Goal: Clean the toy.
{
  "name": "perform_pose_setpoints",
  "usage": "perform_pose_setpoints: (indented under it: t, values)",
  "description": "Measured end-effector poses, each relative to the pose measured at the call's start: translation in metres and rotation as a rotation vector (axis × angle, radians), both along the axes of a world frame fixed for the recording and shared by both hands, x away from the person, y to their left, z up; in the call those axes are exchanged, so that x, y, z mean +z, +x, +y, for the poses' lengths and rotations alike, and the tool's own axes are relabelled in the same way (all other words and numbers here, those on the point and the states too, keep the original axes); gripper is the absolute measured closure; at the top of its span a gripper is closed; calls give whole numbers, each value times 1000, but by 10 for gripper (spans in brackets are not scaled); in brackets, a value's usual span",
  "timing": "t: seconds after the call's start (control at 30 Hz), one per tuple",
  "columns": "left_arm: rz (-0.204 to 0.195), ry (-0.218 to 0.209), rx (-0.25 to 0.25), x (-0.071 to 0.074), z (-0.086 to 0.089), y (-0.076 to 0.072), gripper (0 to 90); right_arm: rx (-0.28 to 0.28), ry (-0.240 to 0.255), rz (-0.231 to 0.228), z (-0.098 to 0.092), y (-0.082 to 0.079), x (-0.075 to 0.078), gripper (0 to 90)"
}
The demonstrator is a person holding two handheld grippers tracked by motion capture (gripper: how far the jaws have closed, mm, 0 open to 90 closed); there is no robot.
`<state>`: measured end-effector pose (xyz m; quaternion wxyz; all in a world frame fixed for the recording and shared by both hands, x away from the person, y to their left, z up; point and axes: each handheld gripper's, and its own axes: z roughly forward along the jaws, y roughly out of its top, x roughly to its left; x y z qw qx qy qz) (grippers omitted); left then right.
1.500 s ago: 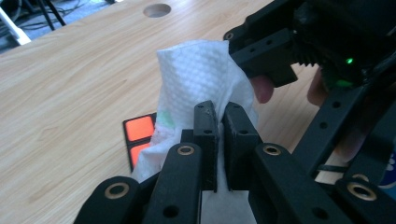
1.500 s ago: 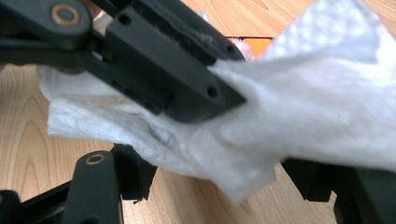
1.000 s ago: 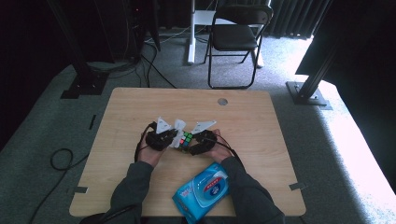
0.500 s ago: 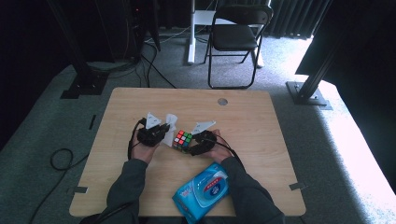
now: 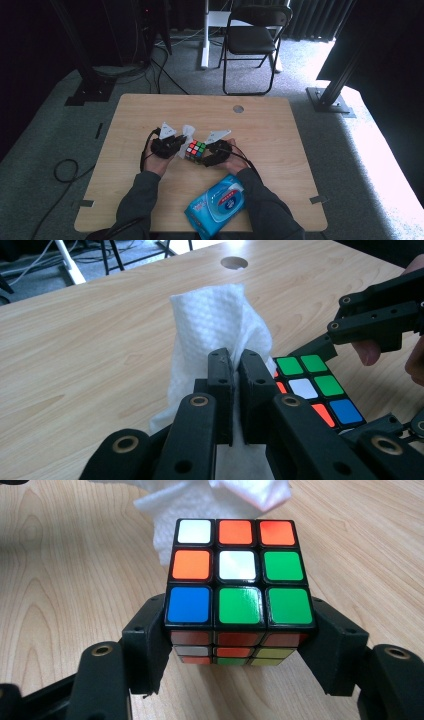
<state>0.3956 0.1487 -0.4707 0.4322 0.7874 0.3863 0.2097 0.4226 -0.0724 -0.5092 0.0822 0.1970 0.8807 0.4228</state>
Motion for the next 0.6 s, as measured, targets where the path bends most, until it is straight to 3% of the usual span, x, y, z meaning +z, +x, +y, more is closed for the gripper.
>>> perform_pose_setpoints:
  t: [0.6]
  values:
    - [59,12,-32,-16,-4,3,857,-2,12,-5,-1,-1,1,344]
